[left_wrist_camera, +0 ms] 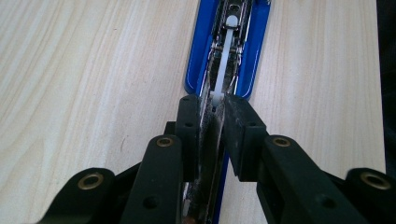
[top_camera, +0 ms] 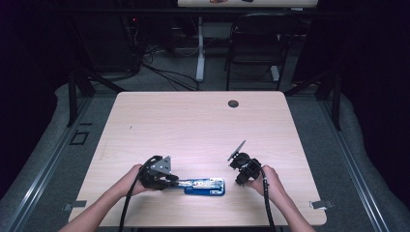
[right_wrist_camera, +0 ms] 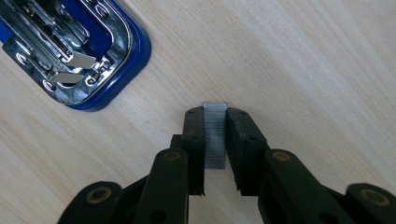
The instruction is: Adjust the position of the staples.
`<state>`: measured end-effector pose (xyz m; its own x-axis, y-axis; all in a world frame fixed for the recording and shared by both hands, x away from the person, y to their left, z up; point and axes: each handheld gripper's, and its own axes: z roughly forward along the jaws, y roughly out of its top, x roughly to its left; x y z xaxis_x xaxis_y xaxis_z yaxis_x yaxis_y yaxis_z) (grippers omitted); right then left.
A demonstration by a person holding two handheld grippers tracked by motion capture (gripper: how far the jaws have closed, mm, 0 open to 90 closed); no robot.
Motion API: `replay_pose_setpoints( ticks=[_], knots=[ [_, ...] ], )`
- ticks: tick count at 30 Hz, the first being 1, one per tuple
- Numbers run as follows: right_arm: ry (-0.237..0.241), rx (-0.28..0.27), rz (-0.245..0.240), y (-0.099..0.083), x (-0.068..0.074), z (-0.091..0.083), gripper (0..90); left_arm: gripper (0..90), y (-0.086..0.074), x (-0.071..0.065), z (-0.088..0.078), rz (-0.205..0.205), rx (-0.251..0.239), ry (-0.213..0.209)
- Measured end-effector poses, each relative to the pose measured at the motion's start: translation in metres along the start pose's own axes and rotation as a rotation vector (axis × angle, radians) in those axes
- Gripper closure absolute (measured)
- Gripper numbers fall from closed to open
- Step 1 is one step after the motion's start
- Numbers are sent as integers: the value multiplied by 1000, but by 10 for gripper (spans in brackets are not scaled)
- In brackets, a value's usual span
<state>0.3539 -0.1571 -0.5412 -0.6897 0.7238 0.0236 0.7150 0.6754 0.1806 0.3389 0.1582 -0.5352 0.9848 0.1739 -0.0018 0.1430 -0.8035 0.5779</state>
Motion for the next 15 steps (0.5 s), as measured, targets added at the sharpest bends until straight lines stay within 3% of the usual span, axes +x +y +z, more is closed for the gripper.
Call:
replay_pose_setpoints(
  ticks=[7, 8, 9, 15],
  knots=[
    [15, -32, 10, -1, -1, -5, 782, 762, 0, 0, 0, 1, 0, 0],
    [1, 55, -69, 3, -7, -13, 783, 762, 0, 0, 0, 1, 0, -1],
    [13, -46, 11, -2, -2, -7, 783, 763, 0, 0, 0, 2, 5, -5],
    [26, -66, 0, -2, -2, -11, 784, 763, 0, 0, 0, 2, 3, -3]
  ],
)
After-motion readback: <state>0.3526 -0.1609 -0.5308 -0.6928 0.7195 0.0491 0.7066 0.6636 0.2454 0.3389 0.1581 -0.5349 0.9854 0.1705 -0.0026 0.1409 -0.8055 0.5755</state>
